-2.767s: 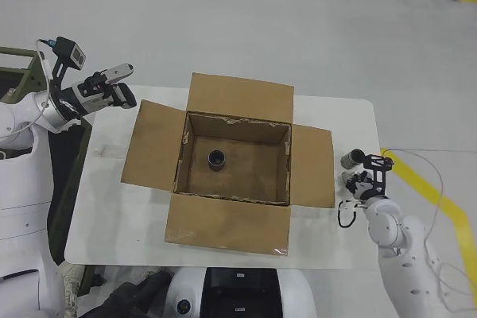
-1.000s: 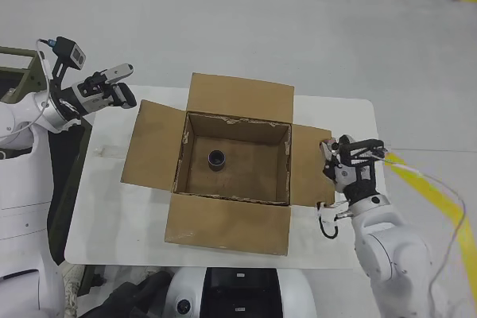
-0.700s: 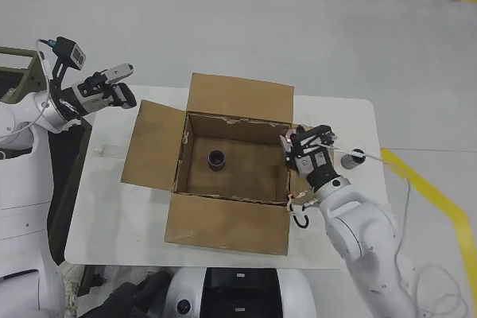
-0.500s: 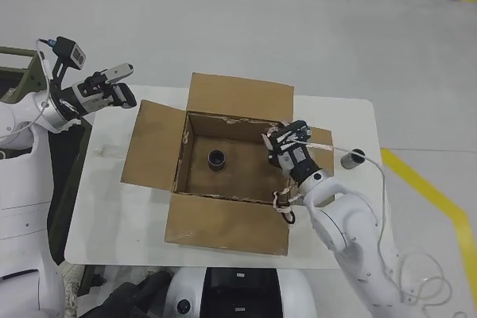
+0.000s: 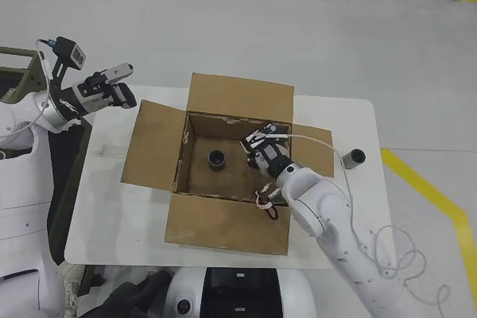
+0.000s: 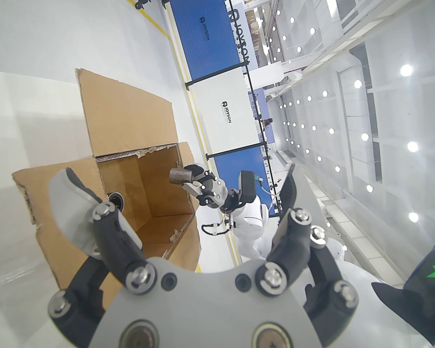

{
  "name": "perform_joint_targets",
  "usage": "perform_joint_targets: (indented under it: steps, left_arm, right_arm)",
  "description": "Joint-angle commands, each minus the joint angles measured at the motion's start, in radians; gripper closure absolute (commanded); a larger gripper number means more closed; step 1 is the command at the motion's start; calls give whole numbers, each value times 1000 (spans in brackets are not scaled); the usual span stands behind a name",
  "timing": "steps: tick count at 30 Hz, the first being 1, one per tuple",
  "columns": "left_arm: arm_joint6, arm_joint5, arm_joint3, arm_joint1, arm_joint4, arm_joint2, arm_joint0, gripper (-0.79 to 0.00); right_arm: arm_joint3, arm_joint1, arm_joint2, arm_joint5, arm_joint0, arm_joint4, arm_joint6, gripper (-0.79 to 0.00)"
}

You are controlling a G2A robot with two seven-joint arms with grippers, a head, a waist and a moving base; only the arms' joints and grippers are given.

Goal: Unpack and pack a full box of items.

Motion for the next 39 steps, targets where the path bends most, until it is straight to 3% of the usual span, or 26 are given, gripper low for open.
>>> perform_joint_targets:
  steps: [1, 39]
  left_arm:
    - [0, 0, 0, 0, 0, 0, 0, -785]
    - [0, 0, 0, 0, 0, 0, 0, -785]
  right_arm:
    - [26, -4, -12, -2, 13, 8, 14, 0]
    - [491, -105, -132, 25, 273, 310, 177, 0]
